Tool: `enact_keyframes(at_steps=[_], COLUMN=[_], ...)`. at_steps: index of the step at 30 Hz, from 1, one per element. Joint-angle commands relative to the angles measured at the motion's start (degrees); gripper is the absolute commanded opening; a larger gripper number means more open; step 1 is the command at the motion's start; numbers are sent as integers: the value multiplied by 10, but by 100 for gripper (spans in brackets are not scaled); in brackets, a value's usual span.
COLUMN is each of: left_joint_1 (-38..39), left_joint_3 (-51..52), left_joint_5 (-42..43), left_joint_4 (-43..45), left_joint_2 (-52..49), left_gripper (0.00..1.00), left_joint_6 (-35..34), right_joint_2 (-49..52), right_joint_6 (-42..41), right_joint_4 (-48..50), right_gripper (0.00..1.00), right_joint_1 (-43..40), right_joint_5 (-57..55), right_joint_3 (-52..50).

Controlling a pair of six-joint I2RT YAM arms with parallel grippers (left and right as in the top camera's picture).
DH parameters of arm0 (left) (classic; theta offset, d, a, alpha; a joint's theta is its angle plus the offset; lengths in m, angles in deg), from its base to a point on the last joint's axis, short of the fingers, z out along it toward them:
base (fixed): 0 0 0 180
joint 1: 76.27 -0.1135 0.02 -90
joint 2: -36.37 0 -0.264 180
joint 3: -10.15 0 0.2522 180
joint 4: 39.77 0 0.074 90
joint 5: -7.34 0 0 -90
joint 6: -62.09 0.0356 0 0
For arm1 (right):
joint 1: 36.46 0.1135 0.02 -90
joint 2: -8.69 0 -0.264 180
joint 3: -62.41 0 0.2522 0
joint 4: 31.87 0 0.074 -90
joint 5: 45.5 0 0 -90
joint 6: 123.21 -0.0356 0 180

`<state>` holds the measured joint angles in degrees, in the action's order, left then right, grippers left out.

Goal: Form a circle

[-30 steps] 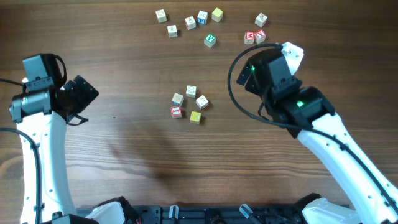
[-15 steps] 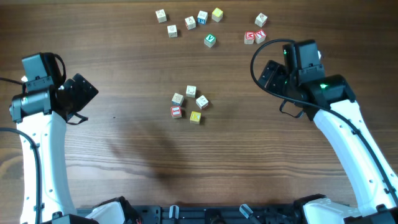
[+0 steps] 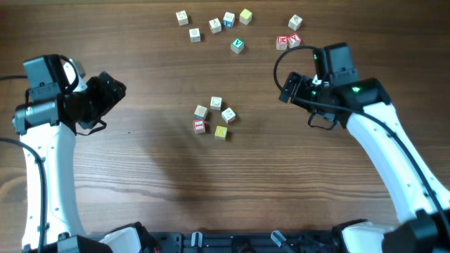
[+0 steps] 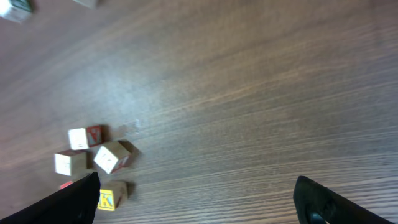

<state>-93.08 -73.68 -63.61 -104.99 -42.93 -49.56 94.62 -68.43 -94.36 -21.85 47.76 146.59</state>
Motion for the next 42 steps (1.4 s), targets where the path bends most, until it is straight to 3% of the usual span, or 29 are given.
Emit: enact_keyframes(at_steps=[1, 2, 3, 4, 5, 7, 8, 13, 21, 24, 30, 33, 42], left_joint_1=[24, 30, 36, 44, 48, 57, 62, 81, 167, 177, 199, 217, 238], left_joint_3=[30, 40, 51, 68, 80, 111, 130, 205, 263, 263, 264, 264, 264], left_joint_5=[36, 36, 36, 34, 34, 34, 34, 35, 9, -26, -26, -26, -11], left_joint_4=[-2, 1, 6, 17, 27, 50, 66, 121, 224, 230, 237, 257, 280], left_joint_2=[-14, -16, -16, -18, -19, -22, -23, -33, -55, -64, -96, -108, -179], left_gripper=[46, 38, 31, 21, 15, 4, 4, 4, 4, 4, 4, 4, 4], left_joint_6=[19, 19, 19, 17, 15, 1, -3, -29, -45, -100, -104, -106, -153], right_joint_2=[54, 68, 85, 104, 115, 140, 151, 161, 161, 161, 161, 161, 161], right_joint_6=[7, 7, 7, 5, 5, 5, 5, -13, -74, -73, -70, -70, -85], right_joint_4=[2, 0, 0, 1, 2, 2, 2, 21, 146, 173, 177, 183, 189], right_gripper=[100, 99, 89, 66, 56, 14, 4, 4, 4, 4, 5, 11, 17], right_joint_1=[0, 0, 1, 1, 1, 2, 3, 17, 65, 66, 66, 66, 66], right_joint_5=[32, 37, 42, 49, 56, 71, 74, 107, 110, 107, 62, 50, 25], right_joint_3=[0, 0, 0, 0, 0, -1, -3, -34, -82, -82, -82, -82, -82])
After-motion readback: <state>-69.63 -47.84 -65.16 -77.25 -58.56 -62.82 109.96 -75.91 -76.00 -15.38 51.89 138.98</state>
